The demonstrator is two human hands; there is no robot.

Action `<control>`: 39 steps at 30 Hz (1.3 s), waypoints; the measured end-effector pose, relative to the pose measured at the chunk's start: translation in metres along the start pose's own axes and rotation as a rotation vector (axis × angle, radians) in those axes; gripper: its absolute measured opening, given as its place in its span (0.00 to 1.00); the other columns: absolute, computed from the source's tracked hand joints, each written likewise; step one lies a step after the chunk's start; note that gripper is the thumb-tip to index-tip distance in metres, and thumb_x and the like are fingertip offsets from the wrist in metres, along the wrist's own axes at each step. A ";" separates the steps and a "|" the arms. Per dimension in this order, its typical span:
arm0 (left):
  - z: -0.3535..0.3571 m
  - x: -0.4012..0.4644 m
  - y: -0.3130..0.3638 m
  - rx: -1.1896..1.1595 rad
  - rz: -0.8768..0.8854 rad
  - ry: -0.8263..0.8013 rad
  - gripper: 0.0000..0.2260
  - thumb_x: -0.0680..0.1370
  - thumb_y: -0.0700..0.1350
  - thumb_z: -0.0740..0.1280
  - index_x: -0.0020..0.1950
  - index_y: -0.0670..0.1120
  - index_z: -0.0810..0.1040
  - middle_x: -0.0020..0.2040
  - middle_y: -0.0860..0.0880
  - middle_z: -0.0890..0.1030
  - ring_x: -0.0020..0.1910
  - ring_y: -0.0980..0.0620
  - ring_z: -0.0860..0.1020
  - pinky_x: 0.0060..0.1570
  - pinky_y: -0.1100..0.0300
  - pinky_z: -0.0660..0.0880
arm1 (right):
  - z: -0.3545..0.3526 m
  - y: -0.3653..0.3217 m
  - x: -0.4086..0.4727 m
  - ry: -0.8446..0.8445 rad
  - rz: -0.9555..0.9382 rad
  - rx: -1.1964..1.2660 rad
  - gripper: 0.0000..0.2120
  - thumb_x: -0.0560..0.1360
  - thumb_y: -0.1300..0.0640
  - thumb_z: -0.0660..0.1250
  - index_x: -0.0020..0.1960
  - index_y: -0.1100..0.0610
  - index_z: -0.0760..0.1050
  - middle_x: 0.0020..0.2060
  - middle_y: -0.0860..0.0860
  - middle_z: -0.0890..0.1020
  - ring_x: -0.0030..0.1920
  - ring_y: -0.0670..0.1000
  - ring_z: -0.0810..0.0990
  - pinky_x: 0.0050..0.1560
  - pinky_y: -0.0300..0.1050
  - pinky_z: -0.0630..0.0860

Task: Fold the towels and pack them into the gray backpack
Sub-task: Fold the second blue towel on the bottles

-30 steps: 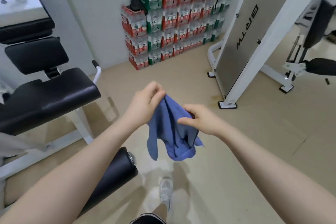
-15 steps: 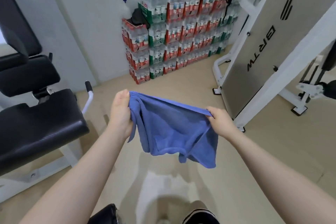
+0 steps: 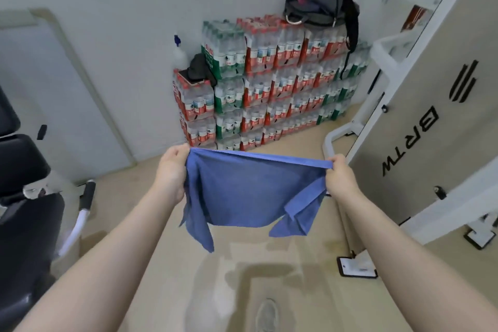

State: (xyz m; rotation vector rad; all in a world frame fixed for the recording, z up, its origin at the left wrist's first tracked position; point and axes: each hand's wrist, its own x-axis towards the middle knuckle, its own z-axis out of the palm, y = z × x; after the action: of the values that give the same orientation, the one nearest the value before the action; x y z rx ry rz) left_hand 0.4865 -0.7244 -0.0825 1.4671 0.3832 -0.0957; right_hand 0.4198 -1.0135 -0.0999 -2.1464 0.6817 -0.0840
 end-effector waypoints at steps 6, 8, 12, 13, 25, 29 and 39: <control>0.086 0.087 0.039 0.349 0.280 0.002 0.09 0.80 0.45 0.58 0.41 0.45 0.70 0.35 0.50 0.72 0.36 0.54 0.69 0.37 0.62 0.66 | -0.032 -0.043 0.138 0.005 -0.095 -0.111 0.15 0.77 0.64 0.57 0.32 0.57 0.62 0.29 0.52 0.67 0.30 0.51 0.64 0.29 0.43 0.57; 0.113 0.111 0.050 0.235 0.225 -0.014 0.10 0.80 0.47 0.59 0.40 0.46 0.70 0.35 0.50 0.73 0.35 0.53 0.71 0.36 0.60 0.68 | -0.031 -0.056 0.174 -0.012 -0.135 -0.106 0.14 0.76 0.65 0.59 0.32 0.59 0.65 0.27 0.52 0.68 0.31 0.52 0.66 0.30 0.44 0.59; 0.157 0.171 0.070 0.173 0.255 0.003 0.10 0.80 0.47 0.58 0.39 0.48 0.70 0.37 0.49 0.74 0.36 0.54 0.72 0.38 0.61 0.70 | -0.028 -0.079 0.249 0.001 -0.193 0.008 0.07 0.75 0.64 0.61 0.39 0.60 0.75 0.35 0.52 0.78 0.38 0.53 0.75 0.40 0.47 0.72; 0.164 0.185 0.074 0.175 0.271 0.021 0.10 0.81 0.47 0.58 0.39 0.49 0.70 0.37 0.50 0.73 0.36 0.55 0.71 0.38 0.62 0.69 | -0.029 -0.083 0.262 0.034 -0.201 0.033 0.06 0.75 0.64 0.62 0.42 0.59 0.76 0.38 0.53 0.79 0.40 0.54 0.76 0.42 0.49 0.74; 0.279 0.442 0.160 0.167 0.337 0.098 0.12 0.81 0.48 0.55 0.38 0.49 0.68 0.37 0.52 0.70 0.36 0.57 0.67 0.38 0.63 0.66 | 0.013 -0.198 0.536 0.214 -0.076 0.531 0.09 0.80 0.58 0.56 0.48 0.54 0.74 0.42 0.49 0.78 0.44 0.52 0.76 0.48 0.52 0.76; 0.310 0.509 0.187 0.125 0.311 0.137 0.12 0.81 0.48 0.55 0.38 0.50 0.67 0.38 0.51 0.71 0.37 0.54 0.69 0.42 0.59 0.69 | 0.023 -0.233 0.610 0.313 -0.193 0.497 0.08 0.78 0.59 0.57 0.46 0.54 0.74 0.39 0.51 0.77 0.41 0.53 0.75 0.47 0.54 0.76; 0.382 0.676 0.254 0.224 0.379 0.385 0.08 0.81 0.48 0.54 0.47 0.46 0.68 0.36 0.54 0.70 0.34 0.58 0.68 0.34 0.64 0.64 | 0.045 -0.338 0.826 0.254 -0.392 0.464 0.08 0.77 0.61 0.59 0.50 0.60 0.77 0.41 0.52 0.76 0.42 0.48 0.72 0.40 0.40 0.69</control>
State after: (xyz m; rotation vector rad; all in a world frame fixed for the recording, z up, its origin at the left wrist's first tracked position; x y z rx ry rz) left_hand 1.2682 -0.9563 -0.0292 1.7589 0.4064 0.4661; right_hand 1.2834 -1.2301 -0.0181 -1.8002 0.3270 -0.6692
